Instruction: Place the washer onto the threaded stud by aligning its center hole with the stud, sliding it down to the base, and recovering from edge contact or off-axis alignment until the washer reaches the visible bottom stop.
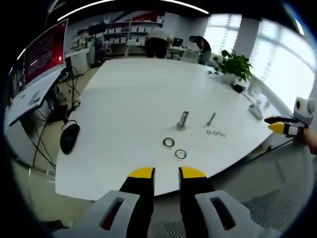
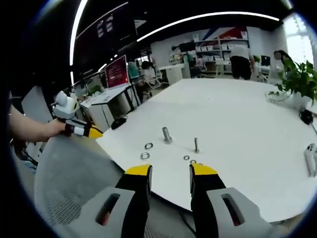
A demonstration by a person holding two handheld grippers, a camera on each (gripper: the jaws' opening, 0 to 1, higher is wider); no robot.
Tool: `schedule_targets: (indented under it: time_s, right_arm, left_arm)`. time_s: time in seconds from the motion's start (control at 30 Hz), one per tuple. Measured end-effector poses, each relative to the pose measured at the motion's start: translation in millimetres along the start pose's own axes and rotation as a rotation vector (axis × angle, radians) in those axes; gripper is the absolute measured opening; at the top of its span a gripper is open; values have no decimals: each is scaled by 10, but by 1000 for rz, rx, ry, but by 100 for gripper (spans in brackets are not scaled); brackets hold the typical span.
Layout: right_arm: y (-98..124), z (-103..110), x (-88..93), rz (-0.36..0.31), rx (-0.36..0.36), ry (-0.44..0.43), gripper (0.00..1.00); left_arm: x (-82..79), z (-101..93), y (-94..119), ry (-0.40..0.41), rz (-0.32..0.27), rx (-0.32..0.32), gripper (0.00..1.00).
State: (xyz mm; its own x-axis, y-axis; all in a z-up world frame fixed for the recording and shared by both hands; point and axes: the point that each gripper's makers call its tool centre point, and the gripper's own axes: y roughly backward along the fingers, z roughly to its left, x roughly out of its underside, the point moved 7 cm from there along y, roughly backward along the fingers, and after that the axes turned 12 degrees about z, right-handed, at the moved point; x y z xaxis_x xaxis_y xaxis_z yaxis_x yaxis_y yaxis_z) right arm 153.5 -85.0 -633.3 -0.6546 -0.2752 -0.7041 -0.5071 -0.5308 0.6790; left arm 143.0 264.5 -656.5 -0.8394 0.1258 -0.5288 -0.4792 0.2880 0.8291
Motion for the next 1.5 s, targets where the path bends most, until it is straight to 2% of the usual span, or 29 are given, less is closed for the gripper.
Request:
schedule_targets:
  time_s: [0.07, 0.1, 0.13, 0.17, 0.2, 0.23, 0.3, 0.4, 0.53, 0.67, 0.8, 1.0, 1.07, 1.17, 1.3, 1.5]
  right_arm:
    - [-5, -15, 17, 13, 7, -7, 33]
    - [-7, -18, 20, 17, 8, -6, 33]
    - [-9, -20, 20, 18, 9, -3, 33]
    - [-7, -22, 16, 14, 9, -4, 33]
    - [-4, -16, 9, 8, 5, -10, 33]
    - [-4, -13, 6, 6, 2, -10, 33]
    - [0, -4, 1, -1, -6, -12, 33]
    - [3, -7, 0, -3, -3, -14, 33]
    - [9, -27, 4, -6, -2, -30, 34]
    - [7, -21, 2, -7, -4, -27, 34]
    - [14, -35, -6, -20, 3, -35, 35]
    - [7, -41, 1, -14, 7, -34, 35]
    - [4, -47, 3, -12, 8, -34, 35]
    - [8, -53, -1, -16, 11, -33, 35]
    - [5, -59, 3, -12, 13, -33, 35]
    - [13, -77, 3, -19, 22, -40, 35]
  left_arm:
    - [-22, -4, 38, -1, -24, -6, 16]
    - [-69, 20, 62, 2, -76, -22, 16]
    - [-88, 58, 96, 49, -111, -29, 17]
    - [-87, 75, 102, 82, -117, -23, 19]
    - [-60, 79, 88, 109, -94, -7, 21]
    - [-46, 80, 72, 100, -75, -6, 21]
    - [-35, 29, 40, 18, -37, -7, 21]
    - [-2, -29, -10, -10, 26, 9, 23]
    - [-14, -34, -5, -30, 44, -11, 24]
    - [28, 6, -43, -3, 167, 7, 28]
    - [-185, -38, -147, -49, 190, 14, 29]
    - [-374, -240, -534, -103, 256, 68, 31]
    - [-370, -321, -687, -138, 303, 87, 32]
    - [-350, -386, -885, -212, 364, 78, 32]
    - [-321, -459, -1131, -206, 399, 89, 32]
    - [-315, -467, -1335, -225, 450, 58, 28]
